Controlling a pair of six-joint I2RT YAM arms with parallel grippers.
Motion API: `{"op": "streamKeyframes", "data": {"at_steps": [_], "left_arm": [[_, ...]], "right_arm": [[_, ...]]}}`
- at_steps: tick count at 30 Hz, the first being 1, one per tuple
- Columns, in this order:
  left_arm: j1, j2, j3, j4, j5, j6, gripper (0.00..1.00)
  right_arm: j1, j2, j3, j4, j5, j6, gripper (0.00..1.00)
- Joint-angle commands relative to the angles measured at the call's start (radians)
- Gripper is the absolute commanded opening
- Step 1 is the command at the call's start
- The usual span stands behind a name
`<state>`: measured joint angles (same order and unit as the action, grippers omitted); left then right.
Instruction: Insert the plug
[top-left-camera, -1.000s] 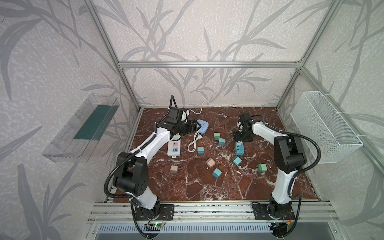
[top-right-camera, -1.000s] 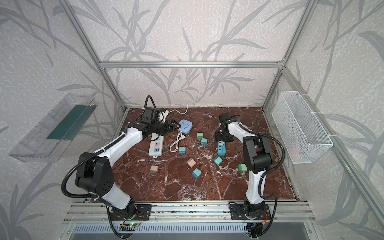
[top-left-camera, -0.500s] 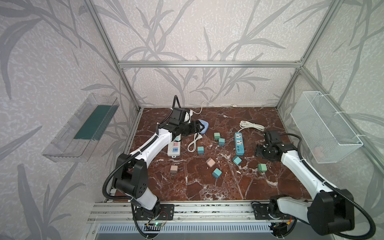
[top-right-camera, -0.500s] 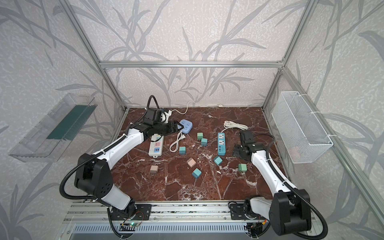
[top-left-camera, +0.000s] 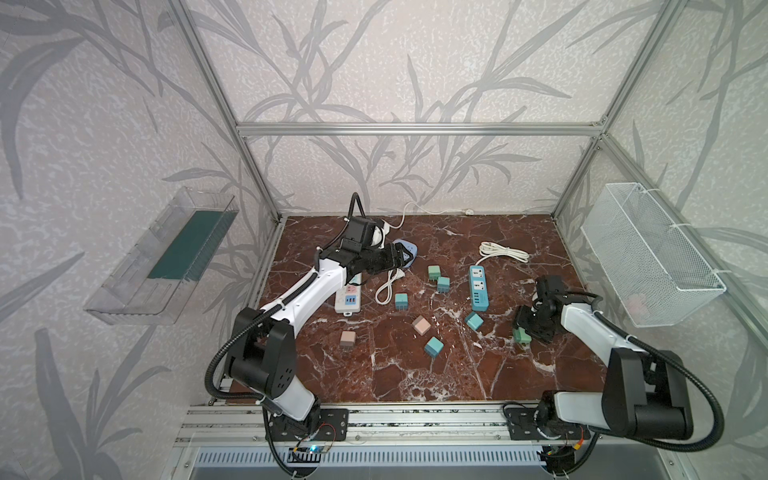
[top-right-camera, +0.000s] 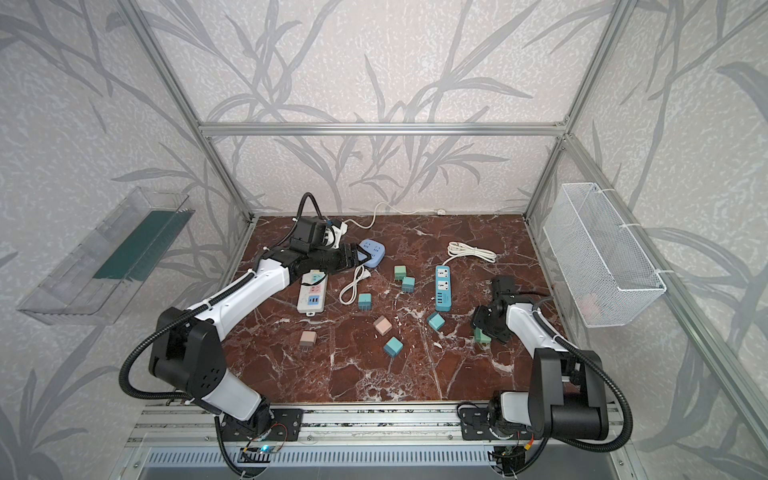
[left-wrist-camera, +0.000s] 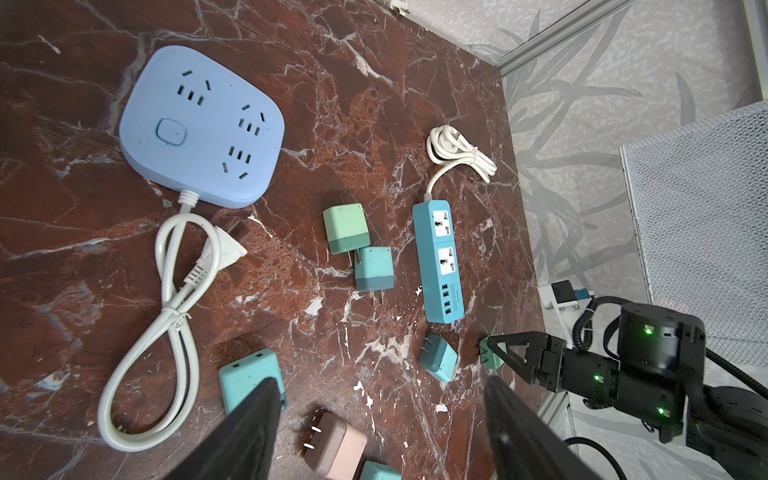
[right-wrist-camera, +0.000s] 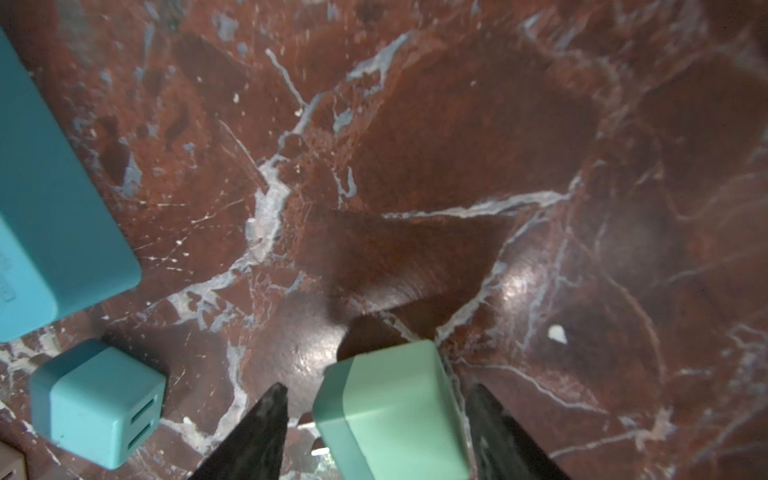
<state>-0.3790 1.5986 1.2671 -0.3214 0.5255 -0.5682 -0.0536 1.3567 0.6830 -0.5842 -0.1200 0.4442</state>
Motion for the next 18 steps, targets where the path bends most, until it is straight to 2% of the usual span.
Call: {"op": "streamKeyframes", "data": {"at_steps": [1,8,18], "left_arm": [[-0.004,-0.003,0.005,-0.015,-0.004,0.017,0.78],[-0.004,0.007,0.010,-0.018,0.003,0.013,0.78],[-0.004,0.009,0.009,-0.019,0.002,0.013,0.78]], "right_arm": [[-0.002,-0.015,-0.004,0.016,-0.042,-0.002,0.65],[0.000,-0.155,-0.073,0.009,-0.053,0.019,0.57],[0.013,-0.066,-0.056,-0.014,-0.056,-0.030,0.54]]}}
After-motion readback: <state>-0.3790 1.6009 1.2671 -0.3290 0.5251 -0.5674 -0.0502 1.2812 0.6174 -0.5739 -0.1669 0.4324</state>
